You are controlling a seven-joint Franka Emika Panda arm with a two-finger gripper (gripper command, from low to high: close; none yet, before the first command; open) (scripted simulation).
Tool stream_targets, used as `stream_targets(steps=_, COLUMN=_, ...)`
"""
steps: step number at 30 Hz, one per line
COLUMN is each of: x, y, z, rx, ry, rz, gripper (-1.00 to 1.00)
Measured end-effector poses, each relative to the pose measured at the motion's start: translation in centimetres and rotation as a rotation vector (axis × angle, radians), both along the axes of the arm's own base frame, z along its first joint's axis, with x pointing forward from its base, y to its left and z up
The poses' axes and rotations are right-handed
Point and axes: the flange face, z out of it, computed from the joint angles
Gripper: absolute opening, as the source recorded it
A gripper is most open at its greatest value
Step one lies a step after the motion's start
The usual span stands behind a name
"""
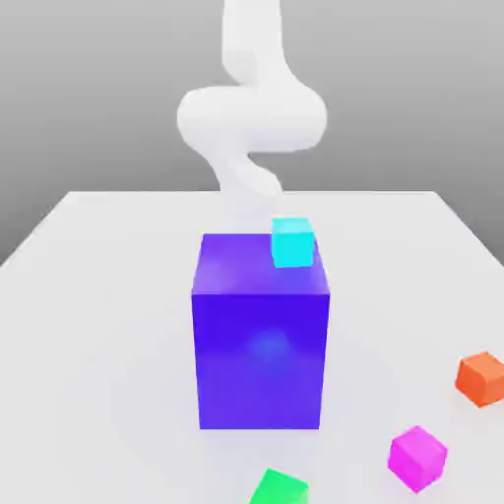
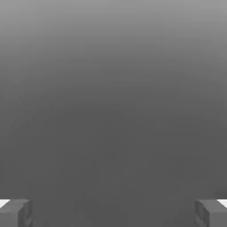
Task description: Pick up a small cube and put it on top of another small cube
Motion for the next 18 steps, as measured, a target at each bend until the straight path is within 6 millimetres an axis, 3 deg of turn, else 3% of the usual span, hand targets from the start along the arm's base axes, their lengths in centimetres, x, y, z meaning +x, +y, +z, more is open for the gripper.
stream_targets(steps=4, x=4.7, y=2.7, z=-6.3, rx=-0.048, ry=0.111, rz=0.059, gripper=0.00)
stream_targets(steps=9, x=8.8, y=6.3, z=-14.8, rx=-0.100, ry=0.242, rz=0.142, gripper=0.00)
stream_targets(steps=14, x=10.9, y=9.9, z=-23.9, rx=-0.143, ry=0.372, rz=0.235, gripper=0.00)
stream_targets(steps=18, x=11.0, y=13.1, z=-31.3, rx=-0.171, ry=0.474, rz=0.323, gripper=0.00)
